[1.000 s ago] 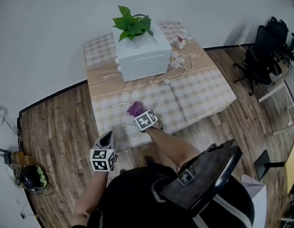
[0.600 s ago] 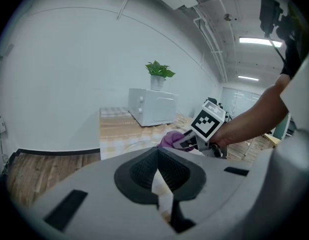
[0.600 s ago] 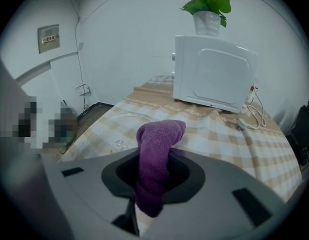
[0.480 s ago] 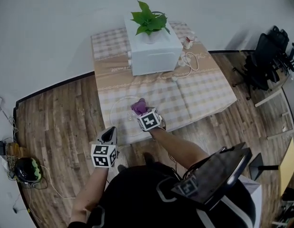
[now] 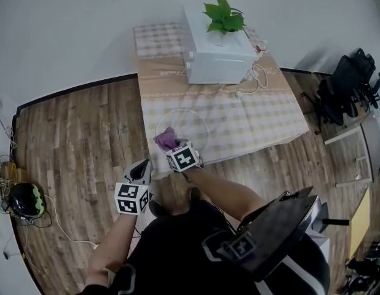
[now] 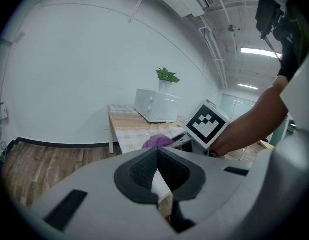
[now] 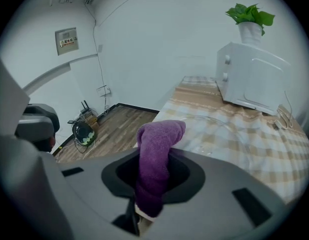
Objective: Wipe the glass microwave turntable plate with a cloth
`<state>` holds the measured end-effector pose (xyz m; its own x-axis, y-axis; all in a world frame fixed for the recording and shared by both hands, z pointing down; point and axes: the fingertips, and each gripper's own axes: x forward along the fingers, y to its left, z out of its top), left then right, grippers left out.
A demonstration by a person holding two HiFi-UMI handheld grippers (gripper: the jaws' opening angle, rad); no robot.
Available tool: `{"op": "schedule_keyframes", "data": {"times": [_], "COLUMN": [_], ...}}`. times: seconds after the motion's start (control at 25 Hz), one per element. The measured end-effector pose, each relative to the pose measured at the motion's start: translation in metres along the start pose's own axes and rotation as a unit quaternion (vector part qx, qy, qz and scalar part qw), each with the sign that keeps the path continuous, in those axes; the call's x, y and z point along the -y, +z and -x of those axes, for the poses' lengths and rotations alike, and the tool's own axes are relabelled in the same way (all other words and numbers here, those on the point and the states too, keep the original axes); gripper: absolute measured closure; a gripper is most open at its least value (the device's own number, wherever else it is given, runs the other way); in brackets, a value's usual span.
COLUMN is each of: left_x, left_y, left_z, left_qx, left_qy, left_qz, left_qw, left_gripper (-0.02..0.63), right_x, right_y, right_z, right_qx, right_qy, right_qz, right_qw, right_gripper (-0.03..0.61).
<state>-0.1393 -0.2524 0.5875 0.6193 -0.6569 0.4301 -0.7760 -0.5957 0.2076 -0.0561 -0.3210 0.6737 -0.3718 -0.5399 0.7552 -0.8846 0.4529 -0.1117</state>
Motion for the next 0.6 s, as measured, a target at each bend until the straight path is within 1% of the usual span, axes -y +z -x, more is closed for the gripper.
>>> {"op": "schedule_keyframes", "data": {"times": [0.12, 0.2, 0.28, 0.36, 0.48, 0.52, 0.6], "left_x": [-0.008, -0.012, -0.015, -0.02, -0.023, -0.02, -0.011], "left_y": [-0.005, -0.012, -0.017, -0.012, 0.001, 0.003, 0.009], "left_z": [0.015, 0.025, 0.032, 0.033, 0.031, 0.03, 0.03], "left_qx": [0.003, -0.002, -0.007, -0.002, 0.021, 0.024, 0.023], "left_qy": [0.016, 0.033, 0.05, 0.068, 0.091, 0.093, 0.093], "left_qz": [0.002, 0.003, -0.001, 0.004, 0.048, 0.054, 0.039], "left_qw": [0.9999, 0.9995, 0.9987, 0.9977, 0.9944, 0.9939, 0.9947], "left_gripper": [0.612, 0.612, 0.612, 0.612, 0.612, 0.612, 0.612], "right_x": [-0.016, -0.019, -0.023, -0.021, -0.011, -0.008, -0.002], "right_y": [-0.003, -0.009, -0.017, -0.021, -0.027, -0.03, -0.028], "right_z": [-0.013, -0.019, -0.023, -0.025, -0.023, -0.022, -0.021], "right_qx": [-0.009, -0.017, -0.026, -0.037, -0.046, -0.045, -0.032], "right_qy": [0.005, 0.0, 0.004, 0.009, 0.01, 0.011, 0.012], "right_qz": [0.008, 0.015, 0.017, 0.016, 0.014, 0.013, 0.02], "right_qw": [1.0, 1.0, 1.0, 0.999, 0.999, 0.999, 0.999], "right_gripper": [0.489, 0.489, 0.489, 0.489, 0.489, 0.489, 0.489]}}
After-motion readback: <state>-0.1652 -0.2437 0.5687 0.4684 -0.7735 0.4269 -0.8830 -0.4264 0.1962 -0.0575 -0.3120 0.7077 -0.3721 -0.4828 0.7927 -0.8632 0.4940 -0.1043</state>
